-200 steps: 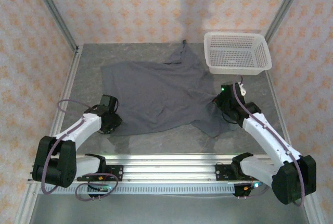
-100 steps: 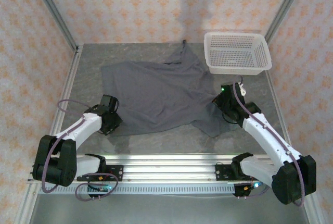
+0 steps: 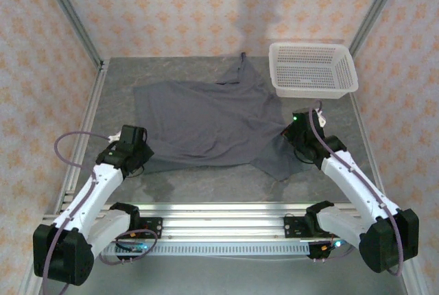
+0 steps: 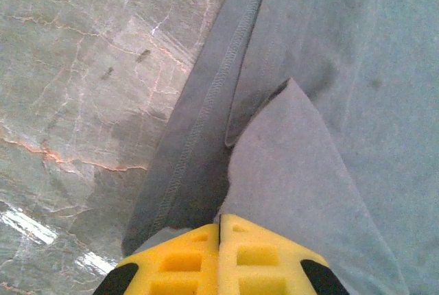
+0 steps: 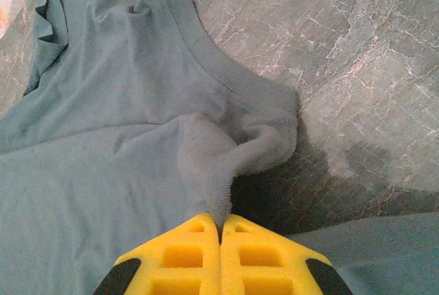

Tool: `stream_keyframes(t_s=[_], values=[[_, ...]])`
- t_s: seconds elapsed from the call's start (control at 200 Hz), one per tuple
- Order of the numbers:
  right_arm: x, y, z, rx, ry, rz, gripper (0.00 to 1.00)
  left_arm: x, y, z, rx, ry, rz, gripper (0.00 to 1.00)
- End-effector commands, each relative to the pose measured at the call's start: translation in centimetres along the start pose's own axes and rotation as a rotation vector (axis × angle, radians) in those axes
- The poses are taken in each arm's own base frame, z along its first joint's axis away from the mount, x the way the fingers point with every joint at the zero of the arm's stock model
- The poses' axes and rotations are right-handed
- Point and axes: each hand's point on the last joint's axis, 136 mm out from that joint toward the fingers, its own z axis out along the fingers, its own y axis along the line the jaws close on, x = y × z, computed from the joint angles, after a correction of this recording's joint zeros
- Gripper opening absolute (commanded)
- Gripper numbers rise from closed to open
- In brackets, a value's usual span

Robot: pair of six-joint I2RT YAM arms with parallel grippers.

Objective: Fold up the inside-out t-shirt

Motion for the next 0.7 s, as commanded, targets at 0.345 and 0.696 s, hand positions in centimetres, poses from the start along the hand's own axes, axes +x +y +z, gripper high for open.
stream_keyframes(t_s=[0.345, 0.696], values=[[-1.0, 0.1, -0.8, 0.002, -0.035, 0.007, 0.0, 6.4, 1.8, -1.8, 0.062, 0.232, -0.138, 0.0], [-0.7, 0.0, -0.5, 0.0, -0.026, 0.013, 0.0, 7.3, 4.4, -2.8, 0.0, 0.221, -0.112, 0.15]])
